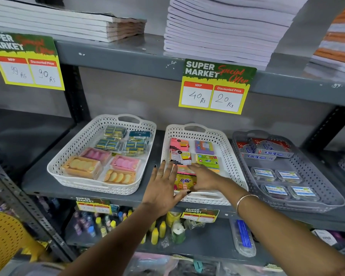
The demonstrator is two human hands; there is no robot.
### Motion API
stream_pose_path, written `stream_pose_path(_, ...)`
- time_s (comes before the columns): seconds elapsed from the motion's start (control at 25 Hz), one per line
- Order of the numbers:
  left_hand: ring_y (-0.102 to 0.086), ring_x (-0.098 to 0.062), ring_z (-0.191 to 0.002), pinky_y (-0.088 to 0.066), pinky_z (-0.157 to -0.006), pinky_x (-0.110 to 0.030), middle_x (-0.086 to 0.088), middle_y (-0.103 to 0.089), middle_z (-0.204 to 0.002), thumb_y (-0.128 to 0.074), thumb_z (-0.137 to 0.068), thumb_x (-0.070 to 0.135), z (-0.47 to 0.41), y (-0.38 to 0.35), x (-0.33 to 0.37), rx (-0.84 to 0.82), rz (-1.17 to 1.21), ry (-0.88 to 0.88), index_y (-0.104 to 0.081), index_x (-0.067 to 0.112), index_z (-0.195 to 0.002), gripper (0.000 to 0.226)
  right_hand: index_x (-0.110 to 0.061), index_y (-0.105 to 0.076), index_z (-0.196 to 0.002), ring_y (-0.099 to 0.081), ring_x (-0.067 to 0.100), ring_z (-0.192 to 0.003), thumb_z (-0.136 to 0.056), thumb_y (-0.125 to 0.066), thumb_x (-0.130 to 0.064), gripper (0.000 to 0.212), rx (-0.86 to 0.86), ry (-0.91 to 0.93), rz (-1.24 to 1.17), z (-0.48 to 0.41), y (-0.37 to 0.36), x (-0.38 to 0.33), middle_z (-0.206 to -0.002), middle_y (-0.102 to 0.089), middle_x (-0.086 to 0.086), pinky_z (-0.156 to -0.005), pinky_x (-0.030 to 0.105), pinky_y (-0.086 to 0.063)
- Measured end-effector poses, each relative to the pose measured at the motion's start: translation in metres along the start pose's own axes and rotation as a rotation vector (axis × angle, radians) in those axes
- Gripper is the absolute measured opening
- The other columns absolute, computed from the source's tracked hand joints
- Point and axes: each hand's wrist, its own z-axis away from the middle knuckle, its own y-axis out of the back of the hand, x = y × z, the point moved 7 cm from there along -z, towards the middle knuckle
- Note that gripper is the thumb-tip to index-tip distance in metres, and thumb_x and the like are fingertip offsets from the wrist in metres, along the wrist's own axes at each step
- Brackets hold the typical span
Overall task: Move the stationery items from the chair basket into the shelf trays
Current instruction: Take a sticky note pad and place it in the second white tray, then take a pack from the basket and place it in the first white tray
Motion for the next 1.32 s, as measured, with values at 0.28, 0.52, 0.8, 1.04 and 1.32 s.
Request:
stream_pose_path(0.28,0.003,-0.026,-0.143,0.001,-0.113,-0.046,-0.005,0.003,-0.157,-0.013,-0.093,0.062,0.057,0.03,-0.054,0.379,0.066,0.073,-0.004,0.009,-0.149,0.077,-0.005,-0.056,-0.125,-0.057,0.03,-0.115,-0.077,-0.073,-0.011,0.051,0.302,0.225,-0.077,-0.005,0.072,-0.075,-0.125,-0.06,0.017,-0.098,0.033,-0.043)
stream_pose_path(0.52,0.001,-0.026,-0.143,0.001,-0.113,-0.044,-0.002,0.006,-0.157,-0.034,-0.09,0.055,0.197,-0.008,-0.178,0.323,0.045,0.595,-0.003,0.012,-0.149,0.079,-0.012,-0.063,-0.11,-0.062,0.03,-0.098,-0.081,-0.061,-0.014,0.029,0.495,0.625,-0.258,-0.009,0.054,-0.263,-0.105,-0.067,0.012,-0.09,0.045,-0.05)
stream_pose_path(0.8,-0.009,-0.03,-0.14,-0.013,-0.106,-0.051,-0.017,-0.02,-0.152,-0.014,-0.095,0.062,0.422,-0.128,-0.234,0.063,0.072,1.073,-0.023,0.003,-0.145,0.078,-0.01,-0.061,-0.112,-0.059,0.031,-0.107,-0.081,-0.061,-0.019,0.032,0.1,0.984,-0.093,-0.011,-0.176,-0.443,-0.108,-0.064,0.012,-0.083,0.044,-0.054)
stream_pose_path(1.04,-0.006,-0.033,-0.142,-0.002,-0.113,-0.048,-0.017,-0.016,-0.153,-0.008,-0.094,0.063,0.528,-0.246,-0.219,-0.147,0.111,1.272,-0.023,0.006,-0.146,0.079,-0.011,-0.044,-0.133,-0.034,0.024,-0.138,-0.088,-0.059,-0.015,0.047,-0.399,1.093,0.3,-0.018,-0.42,-0.481,-0.146,-0.04,0.008,-0.104,0.038,-0.033)
stream_pose_path(1.32,-0.009,-0.032,-0.141,-0.001,-0.112,-0.041,-0.018,-0.019,-0.152,-0.011,-0.093,0.064,0.57,-0.312,-0.196,-0.129,0.187,1.443,-0.02,0.0,-0.144,0.082,-0.011,-0.03,-0.143,-0.026,0.025,-0.141,-0.09,-0.047,0.0,0.057,-0.575,1.413,0.602,0.029,-0.566,-0.49,-0.153,-0.029,0.008,-0.109,0.039,-0.033)
